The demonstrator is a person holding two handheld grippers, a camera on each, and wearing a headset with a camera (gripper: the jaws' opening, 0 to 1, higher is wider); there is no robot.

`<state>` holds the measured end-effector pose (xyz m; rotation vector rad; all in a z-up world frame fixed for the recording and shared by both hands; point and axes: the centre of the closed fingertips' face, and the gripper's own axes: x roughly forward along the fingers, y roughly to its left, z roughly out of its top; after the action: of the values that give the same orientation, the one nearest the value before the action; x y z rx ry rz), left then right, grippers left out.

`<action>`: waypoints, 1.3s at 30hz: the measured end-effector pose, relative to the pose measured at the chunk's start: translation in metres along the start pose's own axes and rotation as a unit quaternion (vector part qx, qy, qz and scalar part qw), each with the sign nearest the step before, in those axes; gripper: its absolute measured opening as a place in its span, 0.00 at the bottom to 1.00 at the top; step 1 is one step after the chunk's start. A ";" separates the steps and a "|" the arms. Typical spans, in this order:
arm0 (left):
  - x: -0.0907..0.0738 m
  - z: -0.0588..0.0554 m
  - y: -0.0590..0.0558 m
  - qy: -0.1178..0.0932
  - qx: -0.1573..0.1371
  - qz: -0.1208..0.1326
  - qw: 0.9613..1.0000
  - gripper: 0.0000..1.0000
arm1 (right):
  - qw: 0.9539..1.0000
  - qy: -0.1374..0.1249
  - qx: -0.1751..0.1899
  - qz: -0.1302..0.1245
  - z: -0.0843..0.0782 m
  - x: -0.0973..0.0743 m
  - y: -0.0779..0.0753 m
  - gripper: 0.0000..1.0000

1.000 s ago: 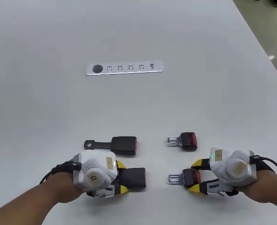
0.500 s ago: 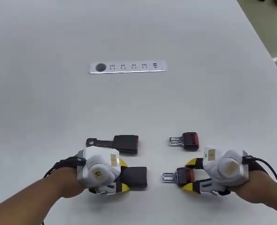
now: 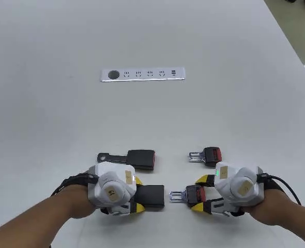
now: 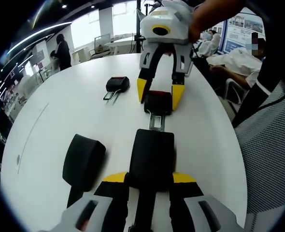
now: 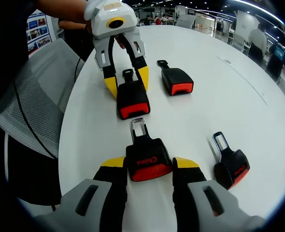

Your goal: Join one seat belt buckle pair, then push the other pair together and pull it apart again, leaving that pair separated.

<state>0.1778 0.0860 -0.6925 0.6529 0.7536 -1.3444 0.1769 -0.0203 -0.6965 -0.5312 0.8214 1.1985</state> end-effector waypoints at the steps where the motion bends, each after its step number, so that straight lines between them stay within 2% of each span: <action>1: 0.000 0.000 0.000 0.000 0.000 0.000 1.000 0.33 | 1.000 -0.001 0.000 0.002 0.001 0.001 0.003 0.34; 15: 0.001 -0.001 0.000 0.006 0.001 -0.001 1.000 0.33 | 1.000 -0.026 -0.003 0.008 0.018 0.015 0.009 0.34; 32: 0.002 -0.001 -0.002 0.016 0.004 -0.003 1.000 0.33 | 1.000 -0.025 0.003 -0.004 0.020 0.016 0.011 0.34; 39: 0.003 -0.002 -0.002 0.025 0.011 -0.007 1.000 0.33 | 1.000 -0.028 0.007 -0.005 0.028 0.022 0.012 0.34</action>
<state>0.1763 0.0860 -0.6962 0.7012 0.7858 -1.3546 0.1758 0.0173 -0.6959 -0.4871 0.7773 1.1931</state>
